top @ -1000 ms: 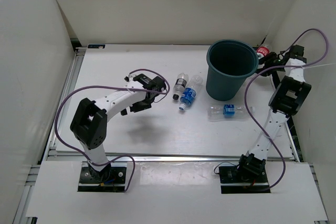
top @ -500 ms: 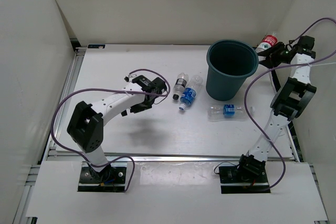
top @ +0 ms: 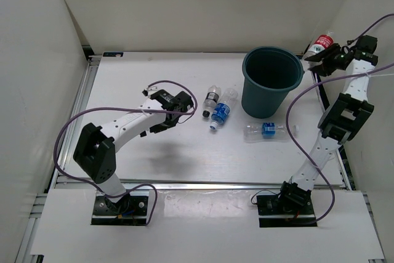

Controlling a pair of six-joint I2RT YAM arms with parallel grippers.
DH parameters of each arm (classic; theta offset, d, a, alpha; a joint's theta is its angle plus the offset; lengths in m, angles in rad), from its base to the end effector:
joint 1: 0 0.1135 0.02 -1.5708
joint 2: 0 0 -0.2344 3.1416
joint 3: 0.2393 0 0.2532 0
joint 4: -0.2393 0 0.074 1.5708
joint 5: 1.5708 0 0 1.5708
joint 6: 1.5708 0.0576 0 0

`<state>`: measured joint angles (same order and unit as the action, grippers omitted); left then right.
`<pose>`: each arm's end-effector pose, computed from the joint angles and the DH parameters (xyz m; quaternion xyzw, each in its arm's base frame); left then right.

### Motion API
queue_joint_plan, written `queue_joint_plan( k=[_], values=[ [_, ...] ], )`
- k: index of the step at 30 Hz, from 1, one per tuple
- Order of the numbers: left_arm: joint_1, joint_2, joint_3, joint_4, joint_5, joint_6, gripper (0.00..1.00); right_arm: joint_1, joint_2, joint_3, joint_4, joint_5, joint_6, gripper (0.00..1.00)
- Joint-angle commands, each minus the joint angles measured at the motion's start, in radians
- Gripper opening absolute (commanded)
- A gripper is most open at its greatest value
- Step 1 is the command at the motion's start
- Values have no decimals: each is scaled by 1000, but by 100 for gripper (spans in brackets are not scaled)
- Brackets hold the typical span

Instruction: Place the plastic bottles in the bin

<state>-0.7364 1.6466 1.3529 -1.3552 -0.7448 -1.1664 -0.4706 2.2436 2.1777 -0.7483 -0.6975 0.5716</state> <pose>0.2348 -0.1601 0.2175 -0.1847 0.9124 0.2407 0.2749 0.4594 -0.1922 0.2546 0.3253 0.8203 0.3347 0.3306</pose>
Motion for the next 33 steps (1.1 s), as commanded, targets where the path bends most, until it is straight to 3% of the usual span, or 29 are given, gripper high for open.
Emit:
queue_joint_plan(
  k=[1,12,16,23,29,33],
  values=[
    [-6,-47,-8,-67,-36,-18,100,-16,-105,88,-2,21,-19,0],
    [-15,-74,-44,-67,-36,-9,100,-25,-252,163,-33,95,-21,0],
    [-15,-85,-66,-47,-36,4,100,-25,-306,182,-22,52,5,0],
    [-24,-85,-75,-5,-36,51,100,81,-435,8,-2,-71,19,0],
    [-24,-85,-75,21,-54,83,100,245,-495,-59,-77,165,-96,0],
    [-24,-114,-89,30,-65,93,100,267,-594,-259,-66,300,-96,4]
  ],
)
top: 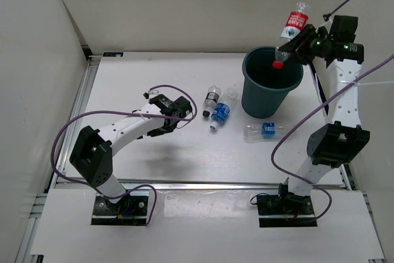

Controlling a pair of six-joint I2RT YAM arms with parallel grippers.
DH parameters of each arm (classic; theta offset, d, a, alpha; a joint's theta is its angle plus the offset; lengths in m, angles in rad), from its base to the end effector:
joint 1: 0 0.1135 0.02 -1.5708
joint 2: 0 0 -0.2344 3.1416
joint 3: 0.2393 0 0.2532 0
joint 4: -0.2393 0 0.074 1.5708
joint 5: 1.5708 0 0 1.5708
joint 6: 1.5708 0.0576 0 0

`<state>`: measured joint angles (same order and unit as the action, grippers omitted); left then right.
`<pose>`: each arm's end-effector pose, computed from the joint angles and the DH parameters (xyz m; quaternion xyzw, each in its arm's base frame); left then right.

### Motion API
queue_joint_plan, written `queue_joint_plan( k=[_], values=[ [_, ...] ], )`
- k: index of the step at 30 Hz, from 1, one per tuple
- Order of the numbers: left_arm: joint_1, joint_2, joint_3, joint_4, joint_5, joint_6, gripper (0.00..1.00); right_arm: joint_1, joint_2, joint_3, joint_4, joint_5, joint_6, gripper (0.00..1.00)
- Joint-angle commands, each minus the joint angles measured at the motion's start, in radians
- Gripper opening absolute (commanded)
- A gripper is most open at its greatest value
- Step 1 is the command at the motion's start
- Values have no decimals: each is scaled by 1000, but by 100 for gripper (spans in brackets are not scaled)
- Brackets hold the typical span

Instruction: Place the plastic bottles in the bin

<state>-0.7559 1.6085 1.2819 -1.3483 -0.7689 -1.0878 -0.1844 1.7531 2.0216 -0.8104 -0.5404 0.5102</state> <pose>0.2233 -0.1554 0.2109 -0.1337 0.9163 0.2648 0.2693 0.3883 -0.0423 0.4035 0.1621 0.8336 0.3062 0.4302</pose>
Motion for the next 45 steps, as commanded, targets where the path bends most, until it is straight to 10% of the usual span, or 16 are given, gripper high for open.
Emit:
queue_joint_plan(
  k=[1,5,8,11,20,32,45],
  values=[
    [-5,-76,-18,23,-41,14,100,-20,-122,-145,5,143,-26,6],
    [-5,-87,-52,32,-41,23,100,-9,-193,-294,49,197,-16,22],
    [-5,-96,-52,41,-41,42,100,0,-218,-320,65,215,-16,74],
    [-5,-105,-52,51,-41,52,100,9,-262,-305,65,237,-25,100],
    [-5,-137,-79,81,-41,89,100,-45,-441,-260,-76,508,152,100],
    [-5,-167,-119,103,-41,78,100,-319,-664,-956,-81,162,464,100],
    [-5,-164,-161,84,-52,26,100,-356,-360,-1084,56,-50,467,100]
  ],
)
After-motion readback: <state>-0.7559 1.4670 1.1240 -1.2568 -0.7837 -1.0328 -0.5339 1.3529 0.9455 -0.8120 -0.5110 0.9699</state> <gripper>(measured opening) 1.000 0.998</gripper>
